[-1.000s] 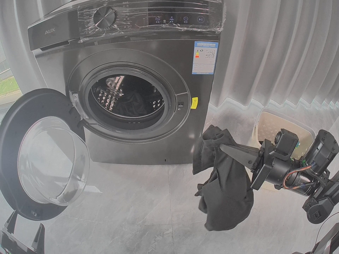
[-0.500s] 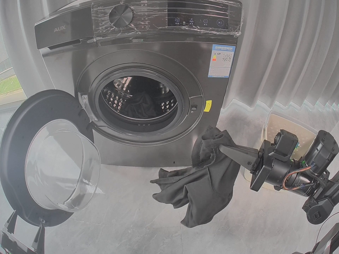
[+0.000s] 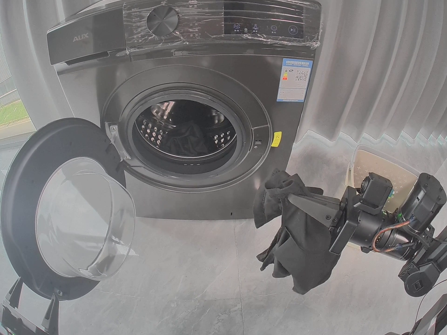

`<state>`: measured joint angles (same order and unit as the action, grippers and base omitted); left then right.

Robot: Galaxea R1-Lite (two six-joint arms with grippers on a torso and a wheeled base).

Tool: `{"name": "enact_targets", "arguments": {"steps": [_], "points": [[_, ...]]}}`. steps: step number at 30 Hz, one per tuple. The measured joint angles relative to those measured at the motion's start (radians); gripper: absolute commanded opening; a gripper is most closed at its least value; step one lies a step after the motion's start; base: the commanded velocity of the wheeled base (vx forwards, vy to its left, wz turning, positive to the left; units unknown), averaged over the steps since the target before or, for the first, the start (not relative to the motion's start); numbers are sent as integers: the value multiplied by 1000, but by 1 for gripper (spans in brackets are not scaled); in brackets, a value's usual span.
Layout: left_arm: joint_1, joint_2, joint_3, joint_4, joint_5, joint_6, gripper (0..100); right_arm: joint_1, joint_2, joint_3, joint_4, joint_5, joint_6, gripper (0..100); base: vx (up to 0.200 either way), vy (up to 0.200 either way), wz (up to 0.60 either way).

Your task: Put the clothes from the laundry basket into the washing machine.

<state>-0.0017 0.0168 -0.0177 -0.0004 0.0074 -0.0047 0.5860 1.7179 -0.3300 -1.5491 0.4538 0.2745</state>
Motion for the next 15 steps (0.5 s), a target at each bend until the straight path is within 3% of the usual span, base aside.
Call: {"name": "enact_targets", "arguments": {"steps": [15], "points": [[0,0,0,0,-1,1,100,0,0,0,0,0,-1,0,0,0,0]]}}
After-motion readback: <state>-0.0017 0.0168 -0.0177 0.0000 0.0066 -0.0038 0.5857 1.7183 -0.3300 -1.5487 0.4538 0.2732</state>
